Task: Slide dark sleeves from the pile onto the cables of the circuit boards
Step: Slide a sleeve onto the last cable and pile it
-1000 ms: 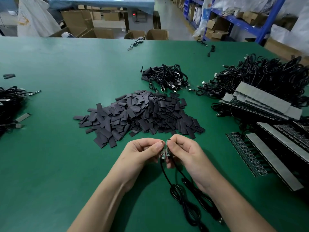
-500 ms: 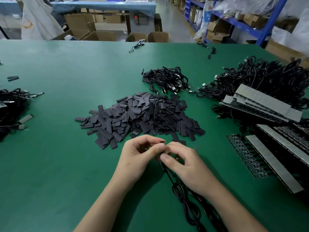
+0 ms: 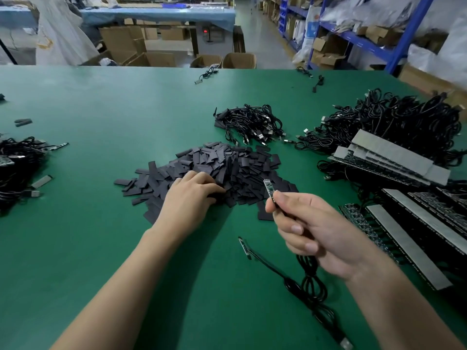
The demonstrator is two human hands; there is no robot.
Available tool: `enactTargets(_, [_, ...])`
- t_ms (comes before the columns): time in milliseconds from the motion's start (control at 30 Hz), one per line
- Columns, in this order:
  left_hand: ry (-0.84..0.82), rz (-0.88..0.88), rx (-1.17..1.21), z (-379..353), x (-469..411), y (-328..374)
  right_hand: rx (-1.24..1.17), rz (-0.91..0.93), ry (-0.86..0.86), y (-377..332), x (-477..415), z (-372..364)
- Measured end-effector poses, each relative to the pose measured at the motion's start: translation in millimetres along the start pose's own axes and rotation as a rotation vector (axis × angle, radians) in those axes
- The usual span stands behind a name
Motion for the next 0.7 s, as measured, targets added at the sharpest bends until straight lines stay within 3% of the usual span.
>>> enactTargets(67, [0.036, -0.018, 0.001, 3, -2, -1, 0.093, -0.034, 0.045, -9, 2, 5])
enactTargets(167, [0.088, -0.023, 0.054, 8, -2, 0, -0.135, -0.055, 0.025, -17, 7, 7])
enactTargets(267, [0.144, 0.097, 0.438, 10, 4, 3, -0.472, -0.071, -0.16, -25, 17, 5])
enactTargets(333, [0.07, 0.204, 0.809, 5, 9, 9, -0.503, -0.041, -0.271, -34, 23, 4])
enactTargets(500, [-0.038, 0.256, 1.23, -3, 28, 32, 0.217, 0.017, 0.131, -34, 21, 20])
enactTargets(600, [-0.088, 0.325, 1.332, -10, 40, 44, 0.464, -0.031, 0.264, -5, 6, 23])
enactTargets(700, [-0.115, 0.307, 1.311, -14, 49, 51, 0.541, -0.038, 0.349, 31, -9, 20])
Point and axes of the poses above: each hand's wrist, its own x-axis away from the middle knuckle, its own z-axis out of the back of the hand, y = z × x, the point moved 3 cm from there along -x, towards the middle knuckle, and after that the axes turned 3 degrees about -z, right-handed, at the moved point
